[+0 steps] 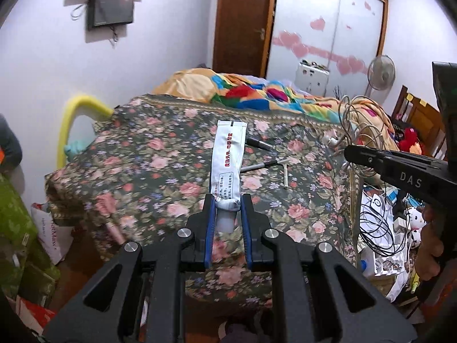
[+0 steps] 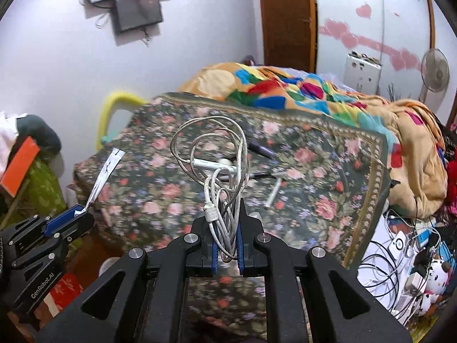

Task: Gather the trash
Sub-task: 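Carry the tube in the left tool and the cable in the right tool to the wastebasket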

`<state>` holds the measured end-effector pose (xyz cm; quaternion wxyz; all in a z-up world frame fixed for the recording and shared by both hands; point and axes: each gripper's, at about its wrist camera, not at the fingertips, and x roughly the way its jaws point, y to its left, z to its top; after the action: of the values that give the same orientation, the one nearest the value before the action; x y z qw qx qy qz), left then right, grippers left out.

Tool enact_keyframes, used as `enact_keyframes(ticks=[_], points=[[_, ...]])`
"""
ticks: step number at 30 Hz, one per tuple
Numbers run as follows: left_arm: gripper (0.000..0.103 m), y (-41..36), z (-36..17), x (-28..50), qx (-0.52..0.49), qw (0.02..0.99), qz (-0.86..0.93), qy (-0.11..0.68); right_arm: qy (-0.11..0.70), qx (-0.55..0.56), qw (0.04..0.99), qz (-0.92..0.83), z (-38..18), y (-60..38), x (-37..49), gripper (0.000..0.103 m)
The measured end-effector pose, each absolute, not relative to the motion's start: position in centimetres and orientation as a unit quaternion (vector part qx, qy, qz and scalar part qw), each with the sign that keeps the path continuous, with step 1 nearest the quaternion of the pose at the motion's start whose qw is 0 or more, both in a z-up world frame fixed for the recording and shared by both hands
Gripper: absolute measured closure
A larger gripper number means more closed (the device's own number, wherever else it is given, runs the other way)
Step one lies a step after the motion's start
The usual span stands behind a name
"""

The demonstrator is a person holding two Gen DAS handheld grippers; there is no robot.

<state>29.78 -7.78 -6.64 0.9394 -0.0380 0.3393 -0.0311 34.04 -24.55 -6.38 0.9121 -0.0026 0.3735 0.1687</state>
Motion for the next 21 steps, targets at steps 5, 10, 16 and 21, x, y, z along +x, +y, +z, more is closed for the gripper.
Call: enact_keyframes(ticks=[5, 10, 16, 21], points=[[0.086, -4.5, -6.3, 26.0, -0.051, 0.942, -0.007, 0.331, 0.364, -0.008, 0.910, 0.197, -5.4, -21.6, 31.6, 0.094], [0.086, -1.2, -6.7, 23.0, -0.056, 0.941, 0.017, 0.332, 0.368, -0.019, 0.902, 0.226, -5.7, -18.2, 29.3, 0.094], [0.086, 4.0, -8.2, 19.5, -0.069, 0.935, 0.056, 0.344, 0.379, -0.048, 0.886, 0.264, -7.0, -13.3, 27.0, 0.094], [0.086, 8.2, -9.7, 17.4, -0.081, 0.926, 0.090, 0.357, 0.390, -0.069, 0.869, 0.298, -8.2, -8.8, 25.3, 0.094]])
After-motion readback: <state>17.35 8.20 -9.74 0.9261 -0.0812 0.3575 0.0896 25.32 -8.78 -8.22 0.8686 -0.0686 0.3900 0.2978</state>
